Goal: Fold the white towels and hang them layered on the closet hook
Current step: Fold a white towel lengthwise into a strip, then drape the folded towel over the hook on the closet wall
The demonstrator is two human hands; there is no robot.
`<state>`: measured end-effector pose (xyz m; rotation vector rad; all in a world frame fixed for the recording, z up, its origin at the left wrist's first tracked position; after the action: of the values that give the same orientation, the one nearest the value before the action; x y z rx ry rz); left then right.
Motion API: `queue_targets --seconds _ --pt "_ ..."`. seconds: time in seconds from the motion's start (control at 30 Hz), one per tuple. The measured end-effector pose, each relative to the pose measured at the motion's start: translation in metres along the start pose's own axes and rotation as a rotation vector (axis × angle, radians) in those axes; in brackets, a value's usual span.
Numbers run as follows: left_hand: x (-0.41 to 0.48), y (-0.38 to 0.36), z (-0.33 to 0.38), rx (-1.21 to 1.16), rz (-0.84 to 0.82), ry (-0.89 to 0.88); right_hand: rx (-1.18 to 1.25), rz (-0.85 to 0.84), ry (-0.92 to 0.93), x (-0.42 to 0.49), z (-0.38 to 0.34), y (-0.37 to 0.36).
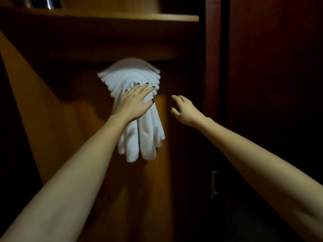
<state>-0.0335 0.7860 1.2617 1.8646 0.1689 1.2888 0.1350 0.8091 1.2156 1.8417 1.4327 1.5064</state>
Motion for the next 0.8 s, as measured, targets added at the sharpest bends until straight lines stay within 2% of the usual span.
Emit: queue_targets --seconds 0.23,0.37,0.6,0.8 --pt "-0.066 -0.093 0.134 -0.276 -0.173 -0.004 -0.138 -0.133 -0.244 -0.147 0.122 0.017" --pt "-0.106 -0.160 0.234 -0.374 -0.270 -0.149 -0.197 -0.225 -0.400 -0.249 0.201 0.008" --pt "-0.163 -0.275 0.420 -0.420 -0.514 -0.373 -0.329 -0.411 -0.779 -0.437 0.351 0.005" --pt "-0.197 -0.352 0.573 -0.521 -0.697 -0.577 -0.336 -0.527 -1.059 -0.579 0.464 0.025"
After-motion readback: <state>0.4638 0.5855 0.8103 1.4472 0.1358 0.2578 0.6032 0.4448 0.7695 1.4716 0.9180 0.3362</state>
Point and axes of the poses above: each hand's wrist, its own x-axis towards the middle knuckle, its own y-axis out of the back of the hand, z = x × y, the point moved 10 cm from there along x, towards the middle knuckle, and after that the axes turned 10 degrees about -y, right-handed, at the moved point
